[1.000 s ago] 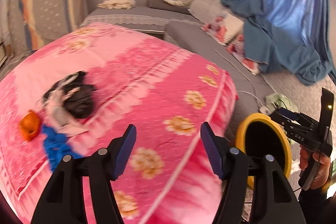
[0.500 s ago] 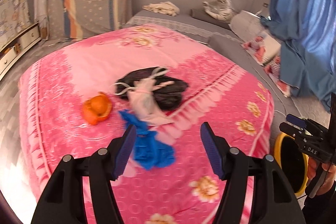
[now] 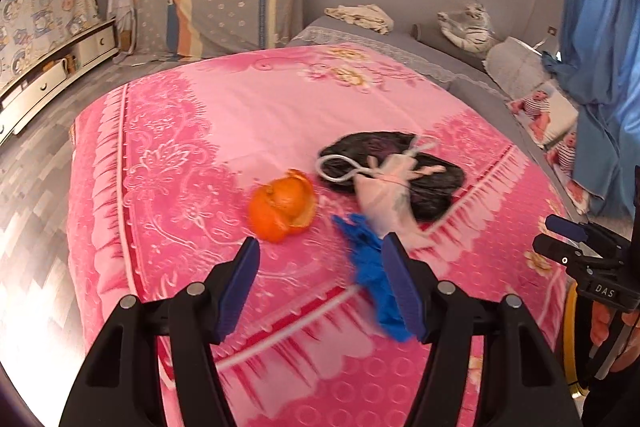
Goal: Collect trash
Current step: 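Move both open tools back to the trash pile on the bed, then lower the left tool toward the orange peel while the right tool approaches the pink cloth bag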
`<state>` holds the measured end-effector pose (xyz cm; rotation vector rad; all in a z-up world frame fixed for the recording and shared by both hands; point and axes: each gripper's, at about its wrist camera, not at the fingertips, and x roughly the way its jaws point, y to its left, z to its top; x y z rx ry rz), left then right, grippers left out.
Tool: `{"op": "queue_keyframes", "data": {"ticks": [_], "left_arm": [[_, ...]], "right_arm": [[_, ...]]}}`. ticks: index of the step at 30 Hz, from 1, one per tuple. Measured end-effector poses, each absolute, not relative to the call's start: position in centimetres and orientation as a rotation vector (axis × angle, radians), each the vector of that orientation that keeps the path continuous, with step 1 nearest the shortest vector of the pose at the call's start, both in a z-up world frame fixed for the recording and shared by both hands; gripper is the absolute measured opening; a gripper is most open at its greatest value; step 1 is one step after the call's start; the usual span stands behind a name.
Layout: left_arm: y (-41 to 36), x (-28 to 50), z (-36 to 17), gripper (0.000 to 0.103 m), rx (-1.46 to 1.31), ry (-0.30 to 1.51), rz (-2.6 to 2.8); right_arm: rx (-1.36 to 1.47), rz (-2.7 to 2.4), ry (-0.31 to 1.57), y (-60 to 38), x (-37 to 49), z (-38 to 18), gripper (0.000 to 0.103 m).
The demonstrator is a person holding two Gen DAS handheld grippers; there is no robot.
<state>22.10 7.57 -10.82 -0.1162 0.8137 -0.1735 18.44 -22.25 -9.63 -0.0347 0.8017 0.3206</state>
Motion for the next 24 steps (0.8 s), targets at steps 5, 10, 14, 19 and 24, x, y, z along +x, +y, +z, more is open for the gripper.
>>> {"op": "queue_keyframes", "data": {"ticks": [5, 10, 14, 19, 24], "left_arm": [[8.7, 23.6, -11.8, 0.060, -0.126, 0.836, -0.145], [9.5, 24.9, -12.7, 0.060, -0.129, 0.851, -0.132], [9.5, 25.7, -13.0, 0.060, -0.116, 0.857, -0.131], [9.3, 27.2, -13.6, 0.060, -0.101, 0.872, -0.132], [9.4, 28.5, -14.4, 0.060, -0.105, 0.895, -0.129]], "right_arm": [[-0.044, 0.363, 0.824, -20.0, 21.4, -10.7, 0.061], [-0.049, 0.385, 0.841, -18.3, 24.1, -11.6, 0.067], [-0.062, 0.400, 0.845, -17.1, 25.6, -11.9, 0.067], [-0.063, 0.411, 0.863, -16.3, 27.3, -12.4, 0.067], [-0.074, 0.415, 0.879, -15.6, 28.5, -12.9, 0.067]]}}
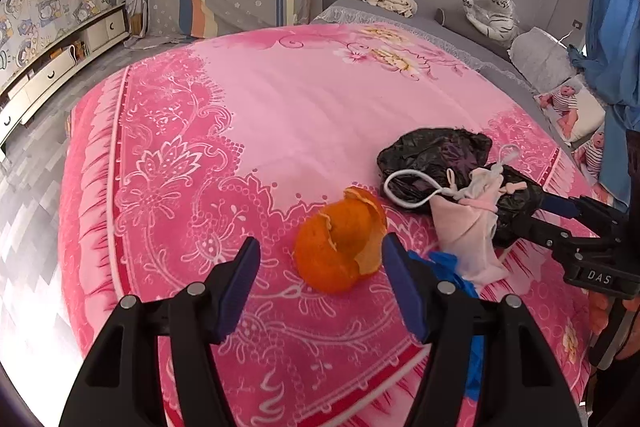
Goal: Collect trash
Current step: 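Lower the left tool toward the orange peel while the right tool approaches the pink cloth bag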
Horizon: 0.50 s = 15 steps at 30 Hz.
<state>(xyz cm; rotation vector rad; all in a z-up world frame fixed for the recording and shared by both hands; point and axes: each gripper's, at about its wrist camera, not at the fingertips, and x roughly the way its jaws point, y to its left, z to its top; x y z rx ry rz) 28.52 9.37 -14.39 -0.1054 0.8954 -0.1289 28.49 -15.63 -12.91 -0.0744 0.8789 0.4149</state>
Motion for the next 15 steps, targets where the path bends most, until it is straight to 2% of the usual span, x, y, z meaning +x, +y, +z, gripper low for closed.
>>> {"op": "queue_keyframes", "data": {"ticks": [9, 12, 15], "left_arm": [[8.6, 30.8, -15.4, 0.060, -0.092, 0.925, -0.149], [8.5, 31.2, -15.7, 0.060, -0.096, 0.931, -0.155], [8.4, 31.7, -16.0, 0.060, -0.101, 0.939, -0.159]], "right_arm": [[-0.081, 0.446, 0.889, -14.5, 30.7, -13.2, 0.067], [-0.108, 0.447, 0.868, -13.8, 31.1, -13.0, 0.075], [-0.126, 0.462, 0.866, -13.3, 32.0, -13.0, 0.075]]}}
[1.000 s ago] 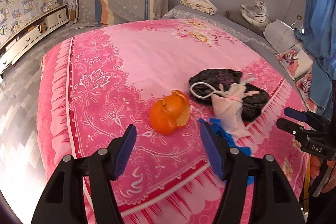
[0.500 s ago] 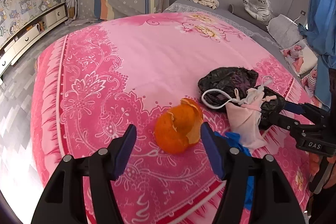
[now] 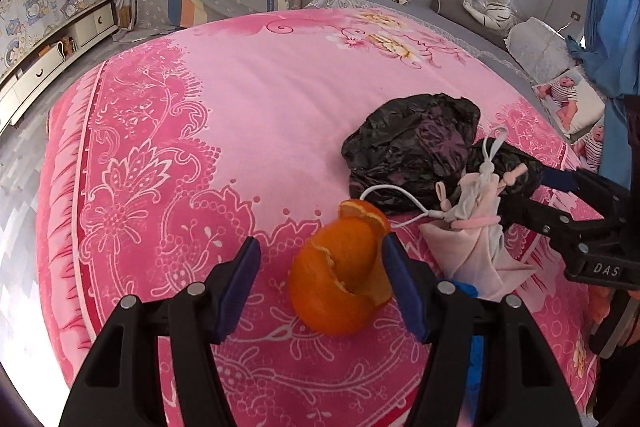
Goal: Collect trash
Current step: 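Lower the left tool toward the orange peel while the right tool approaches the pink cloth bag, then grasp the orange peel with the left tool while the right tool grasps the black plastic bag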
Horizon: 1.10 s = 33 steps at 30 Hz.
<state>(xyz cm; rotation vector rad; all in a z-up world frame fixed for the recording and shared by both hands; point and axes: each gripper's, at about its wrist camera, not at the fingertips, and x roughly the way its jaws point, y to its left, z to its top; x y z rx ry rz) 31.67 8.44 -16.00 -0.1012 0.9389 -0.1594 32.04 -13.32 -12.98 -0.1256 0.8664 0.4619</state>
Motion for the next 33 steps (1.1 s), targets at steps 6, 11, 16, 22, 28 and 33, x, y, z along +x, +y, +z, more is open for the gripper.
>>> {"op": "queue_keyframes", "data": {"ticks": [6, 11, 16, 22, 28, 33], "left_arm": [[8.6, 32.3, -16.6, 0.060, -0.105, 0.948, -0.169], [8.8, 32.7, -16.8, 0.060, -0.123, 0.946, -0.182], [9.1, 32.8, -16.9, 0.059, -0.139, 0.941, -0.188], [9.2, 33.0, -16.8, 0.032, -0.162, 0.930, -0.214], [9.7, 32.6, -16.5, 0.027, -0.180, 0.921, -0.204], [10.5, 32.1, -15.9, 0.025, -0.202, 0.909, -0.190]], "right_arm": [[-0.154, 0.481, 0.885, -11.8, 34.0, -13.5, 0.075], [-0.197, 0.523, 0.884, -10.0, 35.1, -13.8, 0.075], [-0.240, 0.547, 0.884, -8.0, 36.3, -14.1, 0.074], [-0.294, 0.586, 0.882, -5.4, 37.3, -14.4, 0.037], [-0.258, 0.581, 0.877, -5.2, 37.6, -14.0, 0.023], [-0.205, 0.542, 0.866, -6.7, 37.2, -12.9, 0.022]]}}
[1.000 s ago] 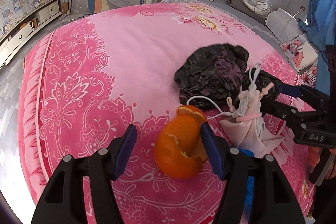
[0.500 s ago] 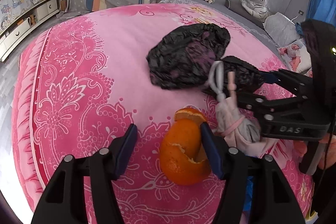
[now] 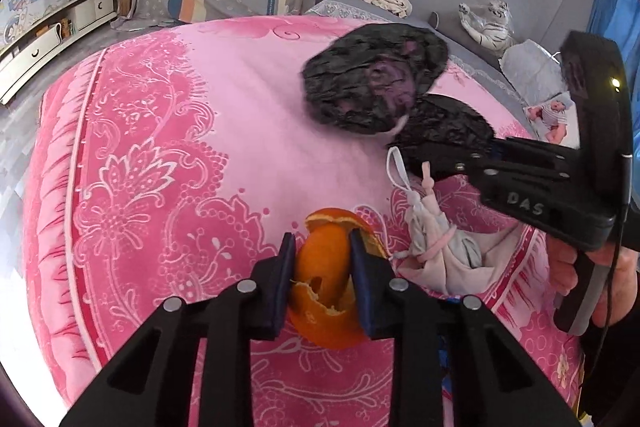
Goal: Collect trash
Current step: 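Carry the orange peel and black bag with both tools over the yellow bin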
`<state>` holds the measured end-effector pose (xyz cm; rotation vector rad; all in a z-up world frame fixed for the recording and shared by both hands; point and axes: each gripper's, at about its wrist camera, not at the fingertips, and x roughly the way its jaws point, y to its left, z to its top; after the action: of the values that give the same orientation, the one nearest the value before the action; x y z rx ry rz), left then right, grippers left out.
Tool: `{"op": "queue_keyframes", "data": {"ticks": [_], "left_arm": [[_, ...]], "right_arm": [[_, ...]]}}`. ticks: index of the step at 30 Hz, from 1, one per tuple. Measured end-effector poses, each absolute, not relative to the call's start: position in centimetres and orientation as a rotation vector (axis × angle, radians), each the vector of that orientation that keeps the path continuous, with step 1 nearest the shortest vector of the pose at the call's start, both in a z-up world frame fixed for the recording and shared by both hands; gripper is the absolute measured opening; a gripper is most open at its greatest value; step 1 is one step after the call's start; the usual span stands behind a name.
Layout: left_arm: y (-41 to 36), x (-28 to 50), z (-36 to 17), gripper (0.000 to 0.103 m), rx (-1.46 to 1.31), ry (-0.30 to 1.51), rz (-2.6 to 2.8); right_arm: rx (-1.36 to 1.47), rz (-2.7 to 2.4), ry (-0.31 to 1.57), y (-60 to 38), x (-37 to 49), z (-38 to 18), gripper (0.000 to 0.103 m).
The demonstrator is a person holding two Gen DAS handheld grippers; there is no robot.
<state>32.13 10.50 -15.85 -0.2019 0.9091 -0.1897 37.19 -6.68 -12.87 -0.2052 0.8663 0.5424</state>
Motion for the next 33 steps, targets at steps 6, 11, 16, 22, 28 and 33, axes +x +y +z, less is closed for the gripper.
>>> {"op": "queue_keyframes", "data": {"ticks": [6, 11, 16, 22, 28, 33], "left_arm": [[11.3, 30.5, -13.9, 0.025, -0.223, 0.867, -0.178], [12.1, 28.6, -12.1, 0.025, -0.234, 0.827, -0.161], [12.1, 26.7, -10.6, 0.025, -0.244, 0.799, -0.147], [11.4, 23.8, -8.9, 0.025, -0.250, 0.756, -0.155], [9.9, 21.5, -7.4, 0.025, -0.252, 0.725, -0.186], [7.5, 19.8, -6.2, 0.025, -0.227, 0.702, -0.231]], "right_arm": [[-0.149, 0.509, 0.814, -8.8, 35.8, -10.2, 0.022], [-0.110, 0.504, 0.762, -10.6, 33.6, -7.8, 0.022], [-0.085, 0.494, 0.736, -12.4, 31.1, -6.3, 0.022], [-0.039, 0.488, 0.722, -14.8, 27.7, -5.4, 0.022], [0.002, 0.466, 0.715, -17.5, 24.1, -5.2, 0.022], [0.023, 0.438, 0.693, -20.0, 21.2, -4.7, 0.022]]}}
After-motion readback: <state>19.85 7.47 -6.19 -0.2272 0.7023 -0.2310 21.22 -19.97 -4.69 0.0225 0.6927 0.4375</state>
